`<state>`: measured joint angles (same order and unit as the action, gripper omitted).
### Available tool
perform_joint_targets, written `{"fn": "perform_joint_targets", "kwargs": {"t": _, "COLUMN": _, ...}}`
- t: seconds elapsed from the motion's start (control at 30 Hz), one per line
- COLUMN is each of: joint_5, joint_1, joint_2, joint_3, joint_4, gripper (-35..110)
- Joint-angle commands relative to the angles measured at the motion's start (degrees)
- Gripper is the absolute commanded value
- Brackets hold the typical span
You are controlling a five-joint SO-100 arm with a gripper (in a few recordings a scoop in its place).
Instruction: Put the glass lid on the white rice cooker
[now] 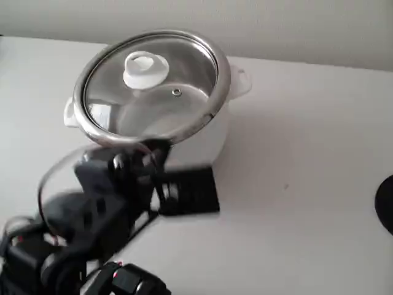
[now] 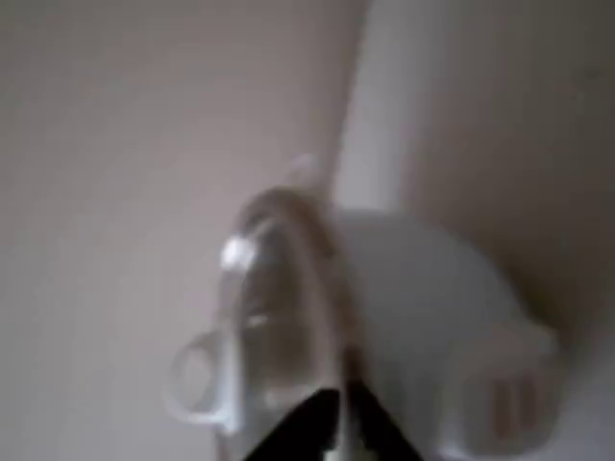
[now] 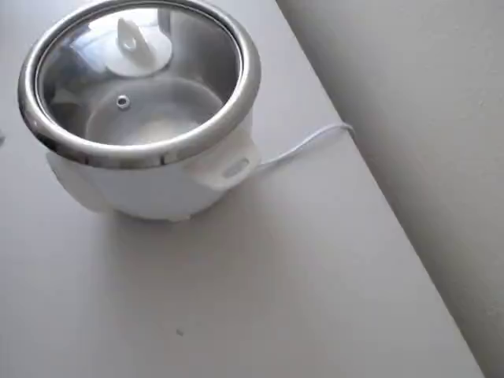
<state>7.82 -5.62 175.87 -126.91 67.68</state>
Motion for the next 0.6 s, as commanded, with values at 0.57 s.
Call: {"fn": "perform_joint_targets", "kwargs": {"t": 0.57, "joint_5": 0.8, "joint_1": -9.1, "joint_2": 12.4, "joint_3": -44.5, "joint_4": 0.7, "gripper": 0}}
